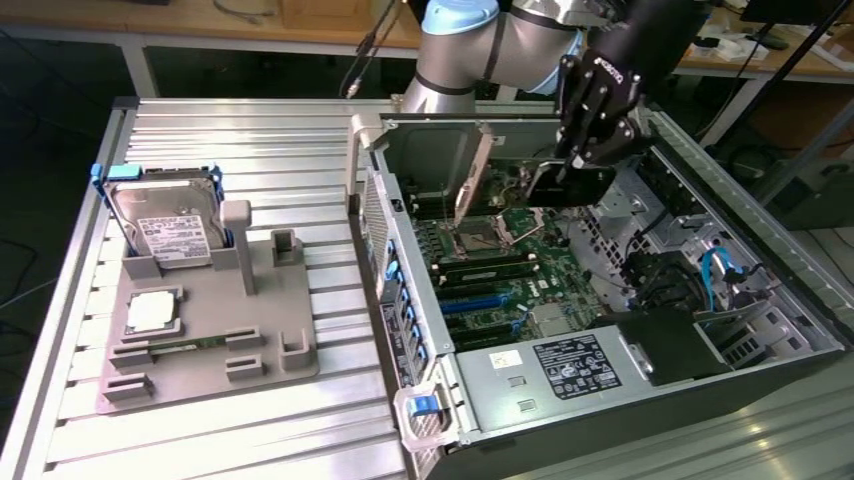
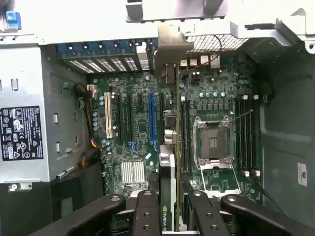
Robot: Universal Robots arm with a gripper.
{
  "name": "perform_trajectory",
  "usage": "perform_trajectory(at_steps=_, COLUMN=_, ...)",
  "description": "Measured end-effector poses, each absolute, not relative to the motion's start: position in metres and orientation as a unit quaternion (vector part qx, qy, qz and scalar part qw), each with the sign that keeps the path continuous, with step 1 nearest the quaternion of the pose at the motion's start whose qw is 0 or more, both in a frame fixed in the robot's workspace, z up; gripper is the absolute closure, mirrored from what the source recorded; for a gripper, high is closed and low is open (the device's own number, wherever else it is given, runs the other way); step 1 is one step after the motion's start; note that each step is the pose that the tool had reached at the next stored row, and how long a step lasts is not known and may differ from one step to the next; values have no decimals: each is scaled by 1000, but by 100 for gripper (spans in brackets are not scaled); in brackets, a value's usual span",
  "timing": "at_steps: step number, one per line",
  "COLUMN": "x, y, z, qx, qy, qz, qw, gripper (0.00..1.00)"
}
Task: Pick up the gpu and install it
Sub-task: 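Insert the gpu into the slot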
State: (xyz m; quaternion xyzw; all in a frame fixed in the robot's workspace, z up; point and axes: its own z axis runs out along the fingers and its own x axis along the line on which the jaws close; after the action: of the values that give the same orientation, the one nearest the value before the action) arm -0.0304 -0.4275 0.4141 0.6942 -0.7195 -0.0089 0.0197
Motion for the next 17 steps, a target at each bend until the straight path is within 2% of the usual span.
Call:
perform_trajectory(at_steps=3, x=-30, y=-428, z=395, qx=695, qy=-719, qz=-7, qw=18, gripper=73)
perform_trajectory(at_steps=5, x=-32, y=-428, z=387, qx=695, qy=-719, qz=3, qw=8, gripper=73)
perform_trajectory(at_steps=7, x=-36, y=-428, z=376, qx=695, qy=-719, qz=4, qw=5, gripper=73)
perform_trajectory(at_steps=10, x=-37, y=-428, z=347, qx=695, qy=-719, qz=5, qw=5, gripper=73)
perform_trajectory(at_steps=17, x=-48, y=-428, z=337, qx=695, qy=-719, qz=5, qw=5, gripper=73)
